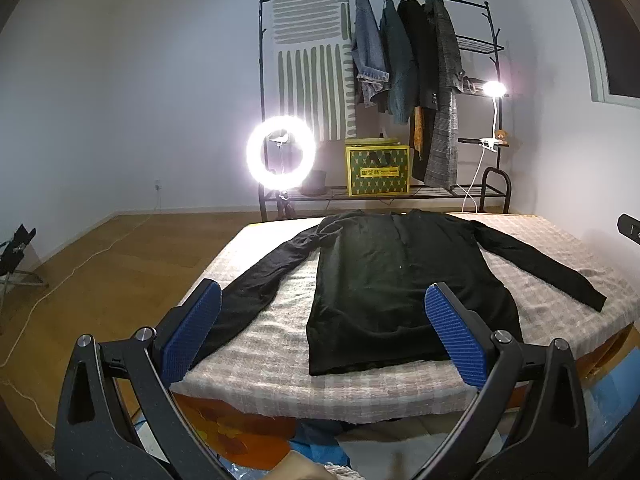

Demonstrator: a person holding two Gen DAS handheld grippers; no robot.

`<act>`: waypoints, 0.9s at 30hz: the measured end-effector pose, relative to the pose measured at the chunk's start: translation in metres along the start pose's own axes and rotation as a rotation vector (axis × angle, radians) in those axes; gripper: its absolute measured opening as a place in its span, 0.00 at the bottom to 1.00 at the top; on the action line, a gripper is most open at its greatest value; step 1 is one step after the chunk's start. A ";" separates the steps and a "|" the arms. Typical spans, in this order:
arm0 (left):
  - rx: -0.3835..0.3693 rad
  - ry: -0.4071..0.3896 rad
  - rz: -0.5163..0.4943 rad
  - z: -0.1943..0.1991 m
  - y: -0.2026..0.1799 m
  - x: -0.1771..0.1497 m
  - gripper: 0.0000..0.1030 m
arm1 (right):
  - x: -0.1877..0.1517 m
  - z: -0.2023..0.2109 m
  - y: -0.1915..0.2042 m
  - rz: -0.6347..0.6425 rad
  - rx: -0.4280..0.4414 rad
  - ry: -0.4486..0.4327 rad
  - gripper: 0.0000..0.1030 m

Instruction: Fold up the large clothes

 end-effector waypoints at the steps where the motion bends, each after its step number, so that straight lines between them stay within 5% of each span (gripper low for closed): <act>1: 0.000 0.001 0.007 0.000 -0.001 0.000 1.00 | 0.000 0.000 -0.001 -0.008 0.007 0.008 1.00; 6: -0.003 -0.001 0.017 0.001 0.000 0.005 1.00 | 0.005 0.002 -0.008 -0.002 -0.037 -0.010 1.00; 27: 0.089 -0.026 0.016 -0.037 0.008 0.036 1.00 | 0.047 -0.030 -0.010 0.079 0.027 -0.103 1.00</act>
Point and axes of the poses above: each gripper's, at about its wrist camera, not at the fingertips, and z roughly against the way its jaws point, y to its left, x to its top, the point moved 1 cm from there along -z, roughly the way its jaws point, and after that the axes turned 2 degrees about y, right-handed, at the moved point
